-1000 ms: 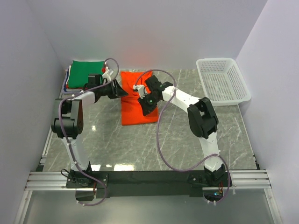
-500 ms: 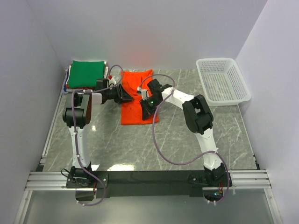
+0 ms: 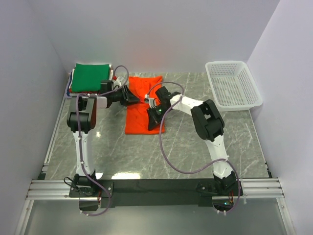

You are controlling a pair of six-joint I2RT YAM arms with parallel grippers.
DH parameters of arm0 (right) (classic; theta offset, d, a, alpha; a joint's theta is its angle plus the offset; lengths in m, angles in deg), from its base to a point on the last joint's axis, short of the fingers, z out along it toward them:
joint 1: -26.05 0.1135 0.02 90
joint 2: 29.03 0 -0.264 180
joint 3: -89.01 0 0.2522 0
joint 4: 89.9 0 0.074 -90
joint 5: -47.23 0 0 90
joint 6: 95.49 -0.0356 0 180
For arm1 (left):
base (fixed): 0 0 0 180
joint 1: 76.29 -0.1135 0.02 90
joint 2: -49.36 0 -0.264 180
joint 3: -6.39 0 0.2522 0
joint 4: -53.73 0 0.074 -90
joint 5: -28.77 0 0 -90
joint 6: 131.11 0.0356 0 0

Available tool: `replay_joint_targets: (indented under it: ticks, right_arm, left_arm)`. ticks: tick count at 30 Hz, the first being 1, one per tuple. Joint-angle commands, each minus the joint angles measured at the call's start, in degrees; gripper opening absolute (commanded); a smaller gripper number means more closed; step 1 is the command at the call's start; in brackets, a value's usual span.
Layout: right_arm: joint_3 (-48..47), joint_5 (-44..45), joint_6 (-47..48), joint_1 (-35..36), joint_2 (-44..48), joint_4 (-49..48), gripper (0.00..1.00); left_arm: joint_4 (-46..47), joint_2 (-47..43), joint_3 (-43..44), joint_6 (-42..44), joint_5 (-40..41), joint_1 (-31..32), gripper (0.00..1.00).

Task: Fold and stack the t-shirts
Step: Fold the tshirt

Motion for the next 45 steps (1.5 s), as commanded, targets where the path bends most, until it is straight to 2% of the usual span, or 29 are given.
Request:
replay_joint_targets:
  ticks: [1, 4, 9, 10, 11, 13, 14, 15, 17, 20, 22, 25, 29, 34, 37, 41, 45]
  right_arm:
    - [7.26, 0.03, -0.61, 1.30, 1.81, 0.84, 0.14]
    - [12.70, -2.52, -1.49, 2.79, 6.20, -1.70, 0.15]
    - [18.43, -7.72, 0.24, 3.24, 16.81, -1.46, 0.21]
    - [18.96, -6.84, 1.74, 3.32, 18.85, -0.58, 0.22]
    - [19.75, -4.05, 3.32, 3.32, 23.05, 1.00, 0.23]
    - [22.21, 1.31, 8.60, 3.50, 26.76, 2.41, 0.23]
    - [22.82, 3.51, 10.53, 3.50, 28.17, 3.46, 0.23]
    - [23.96, 8.50, 13.94, 3.50, 30.02, 5.22, 0.23]
    - [25.55, 13.44, 16.25, 3.59, 31.26, 5.32, 0.23]
    - [25.91, 17.16, 17.93, 3.59, 30.57, 4.71, 0.22]
    - [24.24, 16.55, 16.36, 3.59, 28.11, 4.10, 0.21]
    - [23.01, 15.14, 13.37, 3.59, 24.33, 3.04, 0.20]
    - [23.88, 17.59, 12.22, 3.59, 20.46, 2.42, 0.19]
    - [25.73, 20.50, 13.53, 3.50, 19.05, 3.56, 0.19]
    - [26.60, 19.89, 15.20, 3.50, 21.76, 3.83, 0.19]
    - [31.17, 20.32, 19.93, 3.59, 33.16, -1.51, 0.29]
    - [40.04, 25.76, 28.19, 4.02, 42.06, -10.22, 0.48]
  left_arm:
    - [2.80, -9.95, -3.59, 2.18, -5.01, -0.82, 0.45]
    - [-6.33, -17.16, -5.61, 10.51, -5.63, -1.26, 0.46]
    - [-23.83, -30.60, -11.30, 33.44, -5.89, -2.14, 0.49]
    - [-29.77, -34.80, -12.72, 38.26, -5.81, -2.57, 0.50]
    - [-32.61, -36.76, -13.95, 47.01, -5.54, -2.75, 0.50]
    - [-39.62, -40.45, -18.61, 54.10, -3.61, -3.19, 0.51]
    - [-41.58, -43.86, -20.27, 60.31, -3.87, -3.63, 0.51]
    - [-44.13, -45.46, -23.34, 63.68, -4.48, -3.98, 0.51]
    - [-48.44, -49.84, -26.34, 72.62, -4.22, -4.07, 0.52]
    - [-49.08, -53.72, -31.62, 80.29, -3.00, -3.98, 0.53]
    - [-47.41, -54.44, -34.00, 81.46, -2.99, -3.63, 0.53]
    - [-48.02, -52.60, -34.27, 84.89, -2.65, -1.54, 0.52]
    - [-47.67, -50.49, -36.36, 91.99, 2.35, 2.34, 0.49]
    - [-41.53, -53.38, -41.64, 94.82, 7.11, 6.72, 0.48]
    - [-39.33, -54.96, -44.10, 95.88, 9.31, 8.41, 0.48]
    - [-34.24, -58.83, -48.84, 100.08, 12.12, 9.29, 0.49]
    - [-29.92, -64.54, -53.15, 103.60, 12.39, 9.64, 0.52]
